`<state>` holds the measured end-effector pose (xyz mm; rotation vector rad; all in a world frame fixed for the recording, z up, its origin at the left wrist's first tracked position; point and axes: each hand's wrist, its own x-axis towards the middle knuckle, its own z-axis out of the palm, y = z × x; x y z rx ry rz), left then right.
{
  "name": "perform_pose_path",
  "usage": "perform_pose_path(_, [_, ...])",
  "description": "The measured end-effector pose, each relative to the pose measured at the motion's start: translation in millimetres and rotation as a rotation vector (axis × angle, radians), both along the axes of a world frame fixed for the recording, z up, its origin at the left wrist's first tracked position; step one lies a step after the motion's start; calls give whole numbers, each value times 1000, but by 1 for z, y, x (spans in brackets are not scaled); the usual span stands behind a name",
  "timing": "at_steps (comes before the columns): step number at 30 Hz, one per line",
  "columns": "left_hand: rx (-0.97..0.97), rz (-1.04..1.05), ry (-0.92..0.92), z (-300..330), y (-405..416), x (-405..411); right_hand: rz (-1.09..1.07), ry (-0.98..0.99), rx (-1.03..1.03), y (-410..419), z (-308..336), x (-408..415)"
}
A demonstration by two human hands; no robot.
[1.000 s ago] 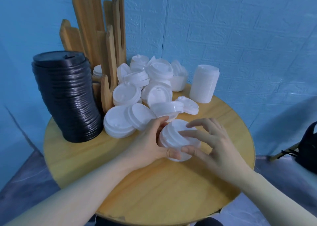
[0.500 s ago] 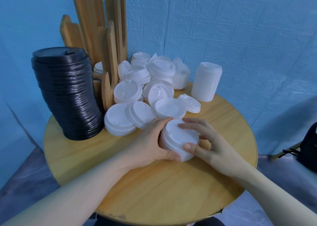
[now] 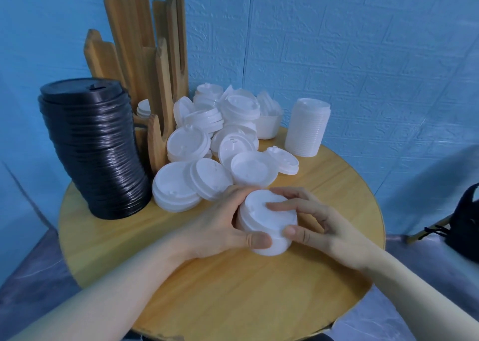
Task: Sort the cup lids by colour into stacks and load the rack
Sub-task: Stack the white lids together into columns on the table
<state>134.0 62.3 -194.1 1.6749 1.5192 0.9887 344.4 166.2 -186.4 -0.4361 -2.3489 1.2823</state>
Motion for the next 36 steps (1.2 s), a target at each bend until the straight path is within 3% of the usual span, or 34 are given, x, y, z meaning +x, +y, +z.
perform_pose_path(7, [30, 44, -123, -2, -2, 4, -60, 91, -78, -6, -1, -4])
perform_pose_path(12, [58, 86, -76, -4, -1, 4, -481, 226, 29, 27, 3, -21])
perform_pose_path(17, [25, 83, -83, -5, -2, 2, -597, -162, 331, 72, 1, -44])
perform_pose_path(21, [-1, 46, -89, -6, -3, 3, -535, -447, 366, 87, -2, -57])
perform_pose_path(28, [21, 98, -90, -7, -1, 4, -709, -248, 303, 87, -6, -49])
perform_pose_path(36, [34, 57, 2, -8, 0, 2, -757, -264, 337, 92, -2, -27])
